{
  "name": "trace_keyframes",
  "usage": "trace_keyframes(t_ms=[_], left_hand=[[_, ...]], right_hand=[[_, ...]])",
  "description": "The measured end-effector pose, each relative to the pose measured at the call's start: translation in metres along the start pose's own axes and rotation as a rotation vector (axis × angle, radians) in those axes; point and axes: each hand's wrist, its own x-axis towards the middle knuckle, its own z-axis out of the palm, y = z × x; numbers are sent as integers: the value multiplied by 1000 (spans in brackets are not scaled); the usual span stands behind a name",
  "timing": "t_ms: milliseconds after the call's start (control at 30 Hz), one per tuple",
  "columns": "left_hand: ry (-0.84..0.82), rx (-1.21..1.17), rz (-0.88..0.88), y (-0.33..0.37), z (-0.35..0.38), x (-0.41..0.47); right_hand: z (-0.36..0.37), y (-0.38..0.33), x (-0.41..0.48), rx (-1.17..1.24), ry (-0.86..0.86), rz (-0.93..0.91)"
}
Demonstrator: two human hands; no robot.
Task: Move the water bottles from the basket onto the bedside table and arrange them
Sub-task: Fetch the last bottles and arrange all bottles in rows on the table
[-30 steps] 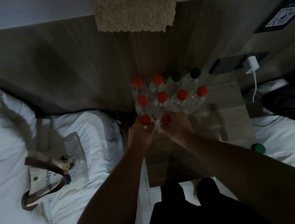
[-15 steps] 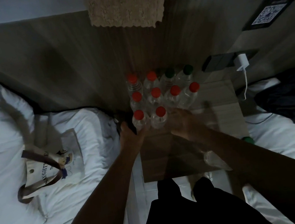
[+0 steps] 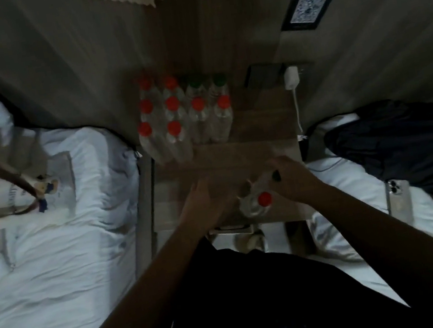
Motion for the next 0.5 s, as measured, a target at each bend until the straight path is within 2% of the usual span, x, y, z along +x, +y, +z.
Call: trace_keyframes(t_ms=[33,100,167,400,500], left_hand=[[-23,8,15,13,7,-8],[-93,170,41,36,26,-23],[-84,212,77,46,44,-31],[2,132,35,54,83,-30],[47,146,16,56,87,-33]], right_hand=[[-2,1,-4,5,-1,-33],[-1,15,-10,-9,-2,-75],[1,24,-16,-33,-47,-91],[5,34,-7,-81,-112,-91],[5,32,-3,-125,-88,-97]])
